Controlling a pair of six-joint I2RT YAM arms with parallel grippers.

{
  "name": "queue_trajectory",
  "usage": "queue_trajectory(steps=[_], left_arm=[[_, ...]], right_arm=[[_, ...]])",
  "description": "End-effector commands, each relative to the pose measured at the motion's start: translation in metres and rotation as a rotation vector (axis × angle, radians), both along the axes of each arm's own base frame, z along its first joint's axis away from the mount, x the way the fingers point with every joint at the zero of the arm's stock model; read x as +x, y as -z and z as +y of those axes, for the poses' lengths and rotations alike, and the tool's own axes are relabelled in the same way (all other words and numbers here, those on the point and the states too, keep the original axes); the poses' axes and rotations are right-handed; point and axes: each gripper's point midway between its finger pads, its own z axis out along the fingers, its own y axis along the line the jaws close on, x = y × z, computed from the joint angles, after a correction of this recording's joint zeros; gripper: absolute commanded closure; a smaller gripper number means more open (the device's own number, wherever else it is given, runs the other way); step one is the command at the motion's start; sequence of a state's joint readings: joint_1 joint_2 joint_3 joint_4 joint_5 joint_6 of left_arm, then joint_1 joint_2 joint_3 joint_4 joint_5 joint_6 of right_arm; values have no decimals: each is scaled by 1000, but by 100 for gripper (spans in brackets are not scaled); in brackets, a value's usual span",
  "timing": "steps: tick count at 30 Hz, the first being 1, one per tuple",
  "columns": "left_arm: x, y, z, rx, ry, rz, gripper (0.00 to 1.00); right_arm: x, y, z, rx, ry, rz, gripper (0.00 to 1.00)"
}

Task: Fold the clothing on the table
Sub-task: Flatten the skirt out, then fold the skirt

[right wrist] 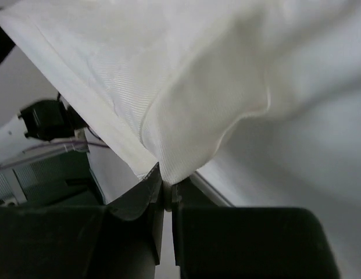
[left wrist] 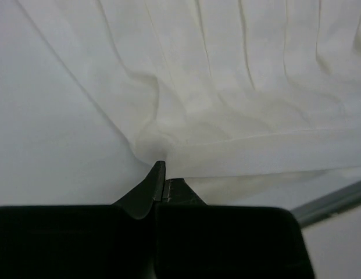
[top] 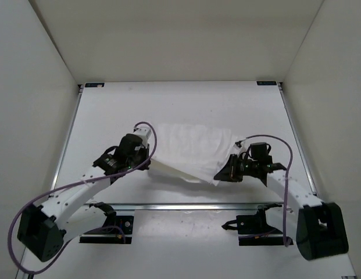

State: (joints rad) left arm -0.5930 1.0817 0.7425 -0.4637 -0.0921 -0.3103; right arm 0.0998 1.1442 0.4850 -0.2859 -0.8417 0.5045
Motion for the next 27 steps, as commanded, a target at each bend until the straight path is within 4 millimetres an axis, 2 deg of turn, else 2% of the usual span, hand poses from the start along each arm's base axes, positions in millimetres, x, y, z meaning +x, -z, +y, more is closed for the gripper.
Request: queue_trajectory(steps=[1, 3, 7, 8, 9, 10, 11, 12, 13, 14, 15, 16, 17, 18, 19, 20, 21, 22, 25, 27], left_arm=[[-13, -29, 37, -84, -174, -60, 100], [-16, -24, 42, -93, -177, -35, 100], [17, -30, 47, -87, -189, -48, 100], [27, -18, 50, -70, -212, -13, 100], [38, -22, 46, -84, -208, -20, 100], [53, -17, 48, -80, -226, -2, 100], [60, 1, 49, -64, -233, 56, 100], [71, -3, 40, -93, -213, 52, 100], [85, 2, 35, -99, -200, 75, 100], [91, 19, 27, -83, -181, 121, 96], [102, 28, 17, -78, -157, 157, 84], [116, 16, 9, -78, -132, 139, 70], [121, 29, 4, -64, -131, 178, 63], [131, 23, -1, -63, -127, 182, 47], [145, 21, -5, -64, -125, 177, 37], [153, 17, -7, -65, -124, 171, 32], [159, 16, -6, -63, -137, 159, 16], [166, 8, -6, -61, -132, 128, 2], [180, -16, 11, -66, -177, 42, 2], [174, -32, 20, -66, -205, 0, 1]], right_arm=[[-2, -16, 9, -29, 68, -167, 100], [0, -29, 13, -6, 72, -213, 100], [34, -45, -7, 52, 110, -219, 100], [45, -44, -10, 48, 106, -216, 100], [55, -44, -17, 39, 126, -226, 100], [68, -41, -20, 24, 130, -223, 100], [78, -36, -21, 17, 119, -214, 100], [89, -26, -27, 25, 142, -181, 99], [103, -36, -28, 59, 145, -214, 91], [110, -31, -28, 99, 150, -162, 86], [121, -26, -30, 120, 163, -163, 74], [133, -36, -30, 143, 174, -191, 63], [142, -39, -30, 160, 177, -192, 59], [149, -44, -30, 168, 174, -226, 53], [159, -52, -29, 172, 179, -253, 46], [167, -61, -30, 164, 183, -291, 39], [174, -72, -30, 155, 181, -325, 35], [176, -73, -30, 151, 175, -323, 35], [178, -82, -24, 101, 114, -389, 35], [173, -84, -17, 52, 33, -481, 37]])
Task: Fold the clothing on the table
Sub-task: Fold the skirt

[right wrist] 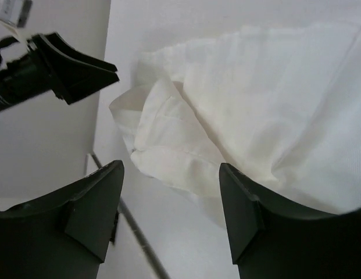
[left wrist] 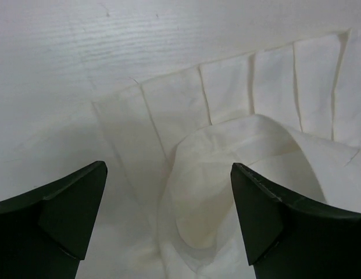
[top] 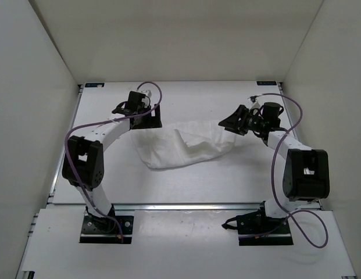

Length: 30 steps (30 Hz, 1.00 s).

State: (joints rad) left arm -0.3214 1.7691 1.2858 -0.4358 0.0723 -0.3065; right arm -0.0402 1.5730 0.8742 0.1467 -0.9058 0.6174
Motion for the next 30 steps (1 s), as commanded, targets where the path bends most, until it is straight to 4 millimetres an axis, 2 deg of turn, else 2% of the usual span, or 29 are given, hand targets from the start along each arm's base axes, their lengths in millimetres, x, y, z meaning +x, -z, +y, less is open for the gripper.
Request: queue_trajectory(steps=[1, 2, 3, 4, 5, 6, 7, 8, 9, 10, 11, 12, 13, 14, 17, 18, 20, 21, 23, 24, 26, 27, 29, 30], left_arm=[[6, -54, 24, 8, -71, -151, 1], [-5, -59, 26, 2, -72, -162, 1], [-10, -72, 28, -21, -87, -195, 3], [-23, -78, 28, -30, -80, -215, 6], [-34, -70, 28, -38, -86, -198, 14], [-48, -73, 24, -63, -83, -209, 19], [-57, -85, 16, -104, -64, -239, 36], [-68, -74, 13, -128, -57, -213, 53], [-82, -73, 5, -151, -39, -215, 63], [-90, -79, -2, -188, -32, -225, 82], [-98, -66, -5, -211, -20, -205, 100], [-109, -59, -12, -239, -6, -186, 100], [-112, -60, -21, -270, 24, -192, 100], [-120, -46, -28, -294, 38, -151, 100], [-121, -32, -42, -340, 50, -119, 100], [-116, -31, -42, -352, 42, -130, 100], [-111, -16, -48, -338, 44, -102, 100], [-106, -15, -51, -344, 40, -99, 100], [-94, -1, -54, -342, 27, -72, 100], [-89, -1, -57, -352, 26, -79, 100], [-76, 8, -62, -356, 11, -60, 100], [-69, 8, -62, -352, 2, -66, 100], [-60, 22, -63, -331, -19, -41, 100], [-51, 22, -65, -325, -25, -42, 100]], right_arm=[[-9, -16, 20, -99, -116, -180, 37], [-15, -15, 26, -133, -139, -196, 40], [-20, -16, 32, -175, -158, -233, 43], [-28, -15, 34, -191, -172, -232, 59], [-35, -12, 42, -212, -200, -242, 77], [-46, -2, 50, -228, -228, -219, 87], [-54, -7, 53, -231, -243, -231, 91], [-64, -3, 58, -247, -252, -232, 100], [-75, 7, 64, -271, -273, -225, 100], [-87, 12, 70, -296, -295, -242, 100], [-92, 13, 74, -306, -301, -248, 99], [-104, 19, 81, -325, -333, -264, 100], [-109, 25, 80, -352, -332, -265, 100], [-114, 29, 86, -365, -353, -263, 100], [-120, 54, 85, -409, -367, -209, 100], [-116, 55, 84, -406, -364, -208, 100], [-106, 65, 83, -419, -358, -175, 100], [-100, 67, 82, -424, -352, -166, 100], [-80, 63, 88, -436, -358, -191, 100], [-77, 67, 91, -436, -370, -187, 100], [-53, 57, 100, -435, -367, -220, 100], [-49, 68, 100, -441, -374, -187, 100], [-20, 56, 106, -432, -355, -222, 100], [-15, 64, 105, -429, -350, -190, 100]])
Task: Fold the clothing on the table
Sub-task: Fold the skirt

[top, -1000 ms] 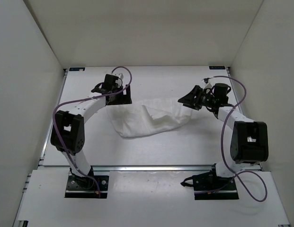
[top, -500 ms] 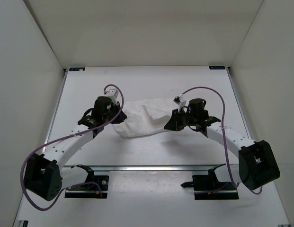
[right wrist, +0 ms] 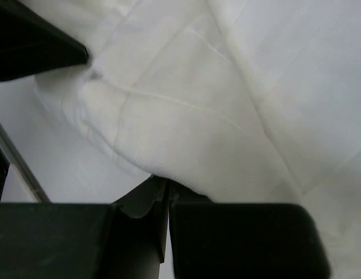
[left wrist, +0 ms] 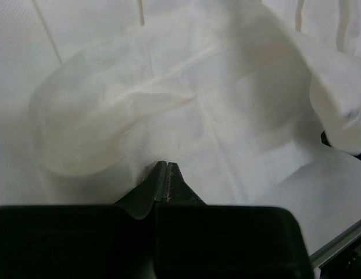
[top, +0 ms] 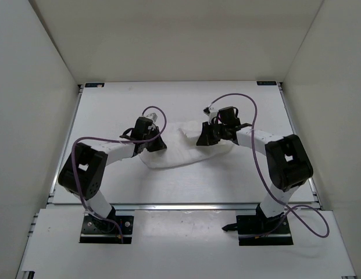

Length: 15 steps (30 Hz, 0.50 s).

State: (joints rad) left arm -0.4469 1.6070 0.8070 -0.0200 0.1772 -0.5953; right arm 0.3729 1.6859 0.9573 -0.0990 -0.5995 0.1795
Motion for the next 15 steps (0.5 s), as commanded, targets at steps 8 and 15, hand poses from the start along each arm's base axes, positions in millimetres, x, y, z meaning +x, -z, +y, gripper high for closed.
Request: queue_trajectory(steps=[8, 15], left_arm=[[53, -2, -4, 23, -59, -50, 100], [58, 8, 14, 68, -68, -15, 100]], right_arm=[[118, -19, -50, 85, 245, -166, 100], [118, 28, -77, 14, 254, -8, 100]])
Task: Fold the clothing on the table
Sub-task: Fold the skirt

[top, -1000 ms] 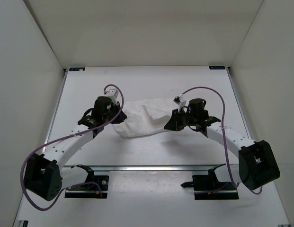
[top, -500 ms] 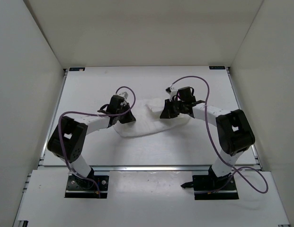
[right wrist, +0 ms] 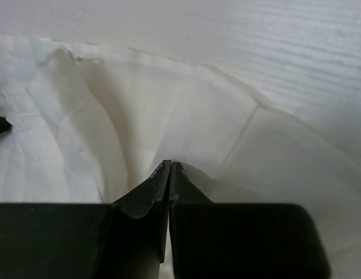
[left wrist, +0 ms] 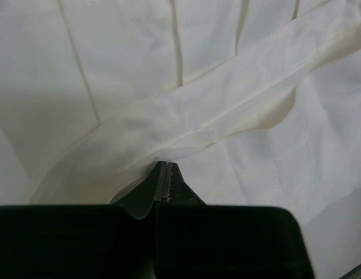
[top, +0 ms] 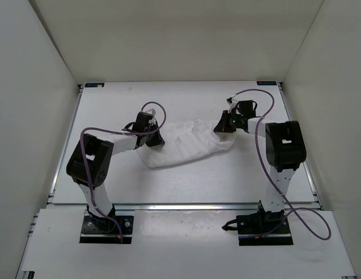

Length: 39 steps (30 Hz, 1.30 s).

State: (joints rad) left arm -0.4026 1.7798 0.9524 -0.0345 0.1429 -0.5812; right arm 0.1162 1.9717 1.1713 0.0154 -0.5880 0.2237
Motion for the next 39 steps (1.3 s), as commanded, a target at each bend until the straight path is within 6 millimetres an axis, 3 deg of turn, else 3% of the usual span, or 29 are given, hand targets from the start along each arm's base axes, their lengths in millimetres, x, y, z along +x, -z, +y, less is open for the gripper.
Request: queue_trajectory(steps=[1, 4, 8, 9, 12, 13, 15, 16, 19, 21, 24, 29, 34, 39], left_arm=[[16, -11, 9, 19, -10, -31, 100], [23, -21, 13, 4, 1, -38, 100], [37, -63, 8, -17, 37, -132, 96], [39, -78, 8, -22, 39, -161, 95], [39, -101, 15, -17, 13, -217, 90], [37, -110, 17, -17, 2, -231, 90], [25, -116, 17, 7, -7, -243, 90], [22, -112, 26, 56, -27, -246, 89], [0, -96, 25, 137, -22, -225, 92], [-11, -74, 30, 152, -26, -166, 98], [-20, -54, 44, 172, -57, -113, 100], [-27, -38, 49, 197, -61, -81, 100], [-30, -23, 45, 213, -25, -44, 100], [-29, -7, 45, 223, -16, -7, 100]], right_arm=[[-12, 2, 4, -7, -40, 16, 100], [-17, -7, -1, 2, -13, -19, 100], [-12, -58, -10, 31, 17, -112, 98], [-9, -75, -14, 33, 20, -157, 90], [-12, -116, -18, 28, 23, -253, 54], [-15, -128, -20, 21, 25, -285, 46], [-25, -121, -32, -40, 89, -254, 39], [-32, -122, -34, -54, 109, -245, 34], [-66, -85, -41, -135, 135, -182, 15], [-83, -70, -38, -166, 121, -157, 2], [-100, -47, -40, -208, 126, -99, 1], [-105, -30, -35, -152, 128, -45, 0], [-96, -40, -28, -135, 107, -79, 1], [-81, -81, -17, -253, 79, -212, 0]])
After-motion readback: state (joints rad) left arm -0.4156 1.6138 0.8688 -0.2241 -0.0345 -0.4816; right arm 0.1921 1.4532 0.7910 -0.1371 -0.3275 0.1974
